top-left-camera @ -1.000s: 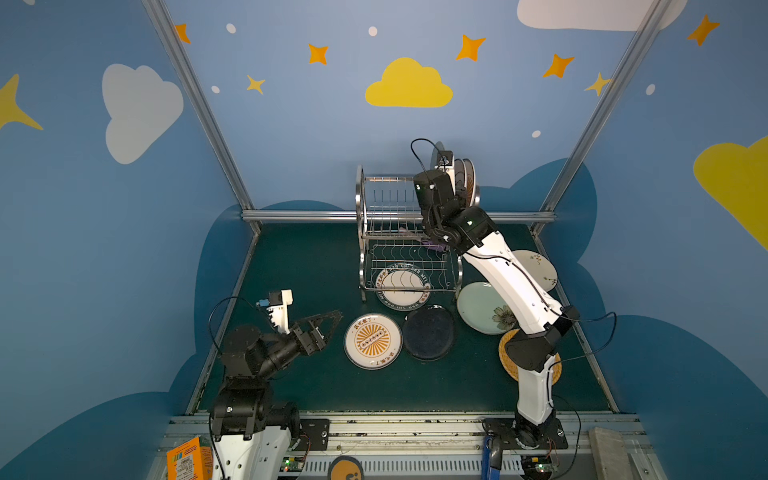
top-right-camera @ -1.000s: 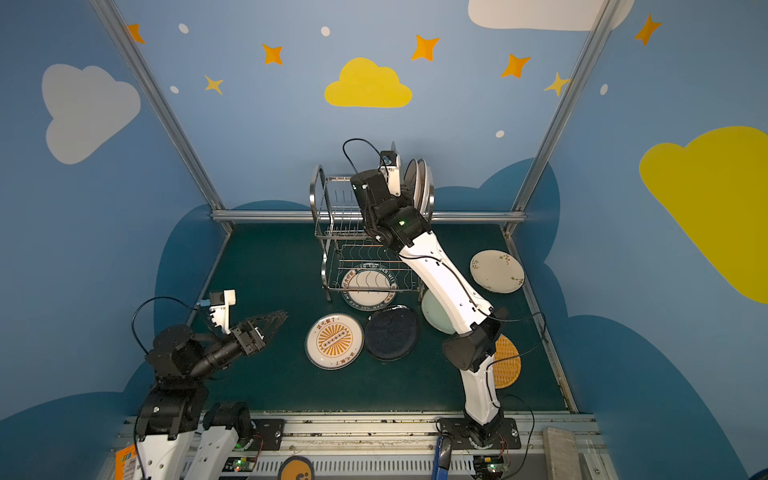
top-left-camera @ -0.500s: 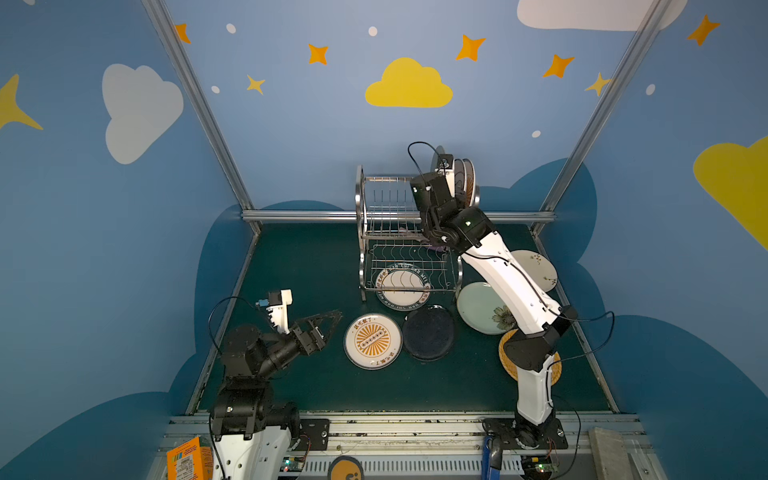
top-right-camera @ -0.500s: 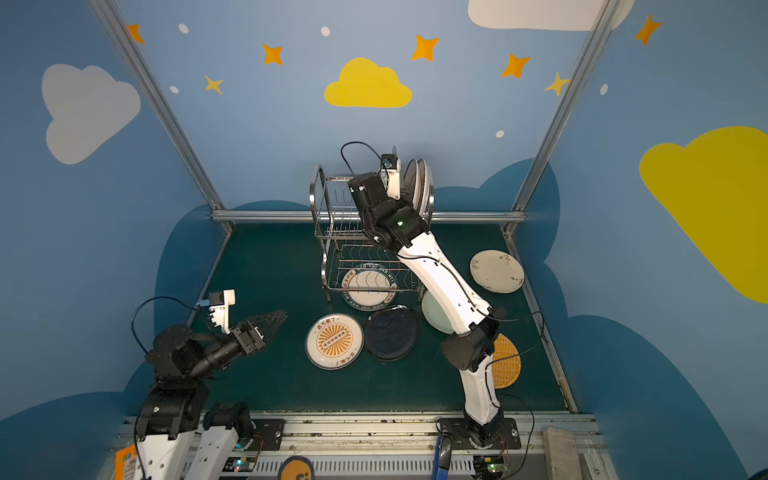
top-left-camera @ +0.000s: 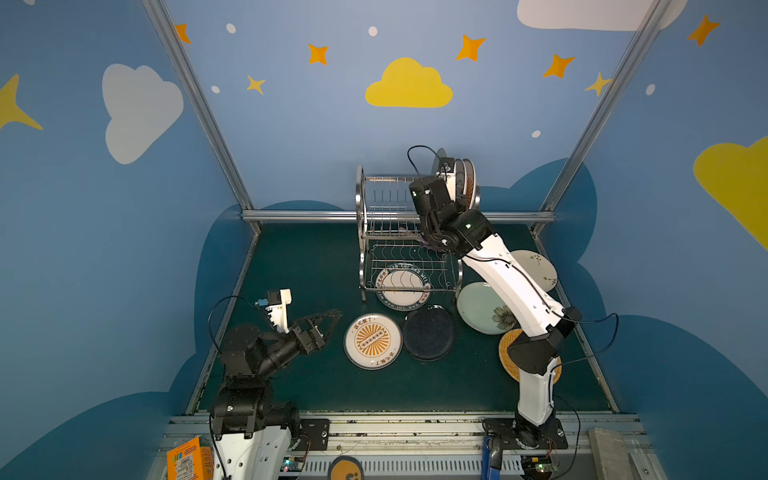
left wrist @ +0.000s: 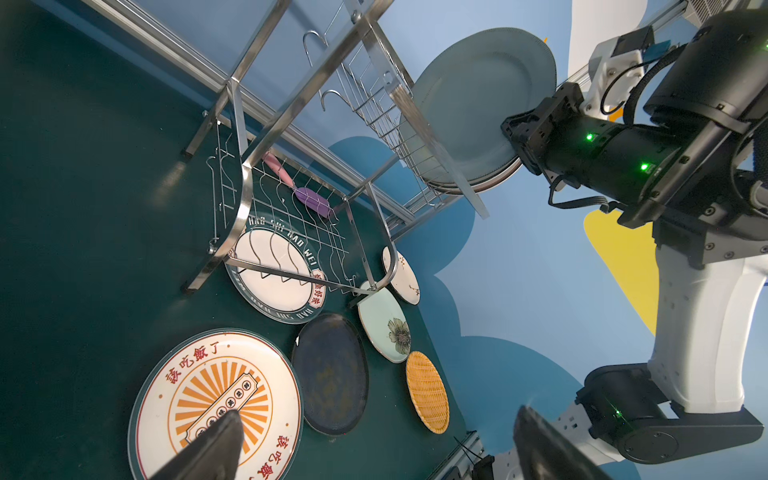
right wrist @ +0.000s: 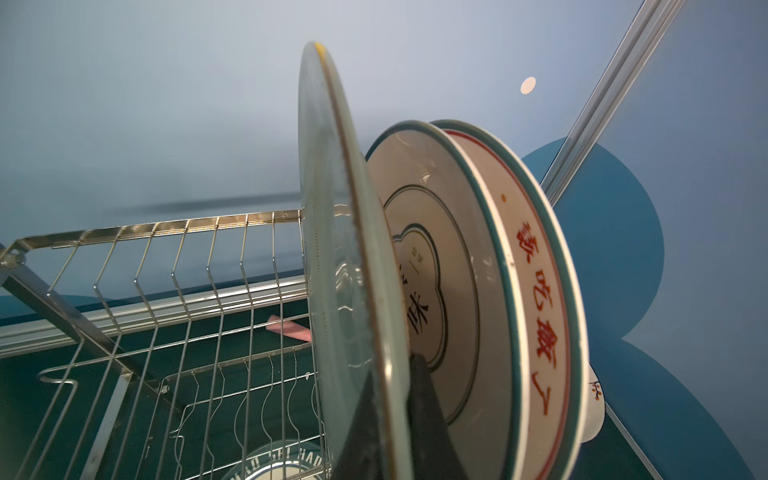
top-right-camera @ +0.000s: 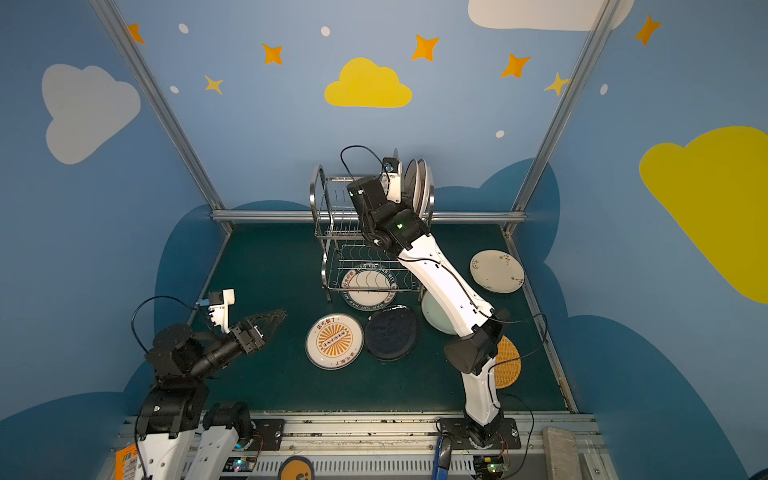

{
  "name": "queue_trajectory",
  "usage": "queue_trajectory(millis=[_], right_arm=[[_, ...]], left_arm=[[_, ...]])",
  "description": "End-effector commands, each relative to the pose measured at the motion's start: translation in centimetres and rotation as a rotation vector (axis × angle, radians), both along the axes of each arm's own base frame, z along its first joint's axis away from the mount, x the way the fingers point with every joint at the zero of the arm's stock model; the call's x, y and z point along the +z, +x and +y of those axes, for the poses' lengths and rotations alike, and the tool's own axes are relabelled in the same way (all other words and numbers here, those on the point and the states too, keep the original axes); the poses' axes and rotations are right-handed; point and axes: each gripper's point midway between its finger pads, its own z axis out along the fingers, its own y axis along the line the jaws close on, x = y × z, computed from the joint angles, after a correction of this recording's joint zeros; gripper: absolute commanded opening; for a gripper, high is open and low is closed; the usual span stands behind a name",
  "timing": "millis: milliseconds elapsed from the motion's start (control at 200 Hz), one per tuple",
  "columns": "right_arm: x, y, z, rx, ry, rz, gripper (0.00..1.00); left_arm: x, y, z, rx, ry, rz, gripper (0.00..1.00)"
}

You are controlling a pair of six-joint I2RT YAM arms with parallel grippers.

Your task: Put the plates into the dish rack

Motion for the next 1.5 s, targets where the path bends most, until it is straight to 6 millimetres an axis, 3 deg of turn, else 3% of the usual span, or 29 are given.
queue_trajectory(millis=[0, 471, 1006, 1282, 1497], right_arm=[[2.2, -1.1, -0.6, 0.027, 0.045, -0.039, 0.00], [1.2, -0.5, -0.8, 0.069, 0.055, -0.006, 0.00], [2.0, -1.0, -1.2, 0.083, 0.089, -0.015, 0.24], [2.4, -1.2, -1.3, 0.090, 0.093, -0.018, 0.28], [2.9, -1.6, -1.3, 0.102, 0.098, -0.024, 0.38]], left_arm=[[0.3, 0.0, -0.1, -0.009, -0.002, -0.020, 1.00], [0.2, 0.1, 0.0, -0.005, 0.001, -0.014, 1.00], [0.1, 0.2, 0.0, -0.005, 0.000, -0.012, 1.00], [0.1, 0.3, 0.0, -0.003, 0.000, -0.011, 1.00], [0.2, 0.2, 0.0, -0.004, -0.001, -0.011, 1.00]])
